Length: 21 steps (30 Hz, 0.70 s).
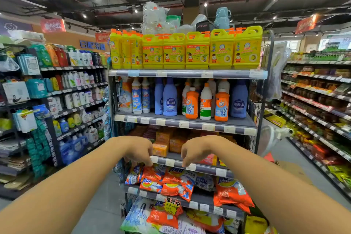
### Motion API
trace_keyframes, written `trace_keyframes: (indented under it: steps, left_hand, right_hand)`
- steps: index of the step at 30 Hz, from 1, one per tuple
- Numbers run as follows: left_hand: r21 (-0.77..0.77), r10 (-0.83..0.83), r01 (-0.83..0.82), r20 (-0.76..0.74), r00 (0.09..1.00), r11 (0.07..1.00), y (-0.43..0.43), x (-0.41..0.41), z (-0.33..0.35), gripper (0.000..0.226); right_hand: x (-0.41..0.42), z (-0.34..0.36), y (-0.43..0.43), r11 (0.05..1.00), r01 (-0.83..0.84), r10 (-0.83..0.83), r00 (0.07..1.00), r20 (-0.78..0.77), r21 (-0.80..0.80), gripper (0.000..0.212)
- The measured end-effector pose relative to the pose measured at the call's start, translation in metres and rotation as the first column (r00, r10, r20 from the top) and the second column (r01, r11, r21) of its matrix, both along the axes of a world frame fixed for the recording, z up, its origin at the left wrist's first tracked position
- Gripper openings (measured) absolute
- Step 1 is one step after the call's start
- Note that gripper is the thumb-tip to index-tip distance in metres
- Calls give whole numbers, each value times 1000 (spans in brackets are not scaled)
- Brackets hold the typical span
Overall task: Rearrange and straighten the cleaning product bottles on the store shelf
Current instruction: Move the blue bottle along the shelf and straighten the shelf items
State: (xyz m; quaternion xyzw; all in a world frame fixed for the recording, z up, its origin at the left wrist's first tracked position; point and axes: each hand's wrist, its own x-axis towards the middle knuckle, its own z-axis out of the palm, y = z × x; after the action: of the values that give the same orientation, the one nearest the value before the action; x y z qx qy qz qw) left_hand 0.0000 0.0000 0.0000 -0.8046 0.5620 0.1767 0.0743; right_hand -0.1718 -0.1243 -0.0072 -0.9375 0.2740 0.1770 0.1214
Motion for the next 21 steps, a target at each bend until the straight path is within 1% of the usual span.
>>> trace_keyframes:
  steps: [2, 5, 8, 12, 14, 18, 21]
  left_hand:
    - [-6, -3, 3, 13, 1000, 1000, -5, 3, 1, 47]
    - [-17, -28, 28, 38, 999, 999, -22, 10, -4, 47]
    - [-3, -41, 41, 13, 999, 999, -45, 17, -16, 50]
    - [35, -30, 30, 3, 1000, 999, -77, 28, -27, 53]
    - [41, -42, 40, 30, 999, 998, -95, 34, -26, 52]
    - [19, -30, 29, 53, 998, 999, -130, 55, -14, 54]
    - [-2, -2, 2, 83, 997, 1000, -157, 77, -5, 50]
  right_hand:
    - [3, 0, -6, 1000, -6, 6, 1000, 9, 10, 41]
    - [9, -4, -22, 999, 21, -21, 1000, 22, 32, 52]
    - [15, -10, -40, 999, 24, -24, 1000, 8, 42, 56]
    - [28, -17, -73, 999, 18, -19, 1000, 3, 48, 57]
    - [34, -17, -92, 999, 2, -2, 1000, -11, 46, 58]
    - [54, -8, -130, 999, -32, 31, 999, 15, 27, 57]
    - [74, 1, -159, 998, -54, 54, 998, 15, -10, 52]
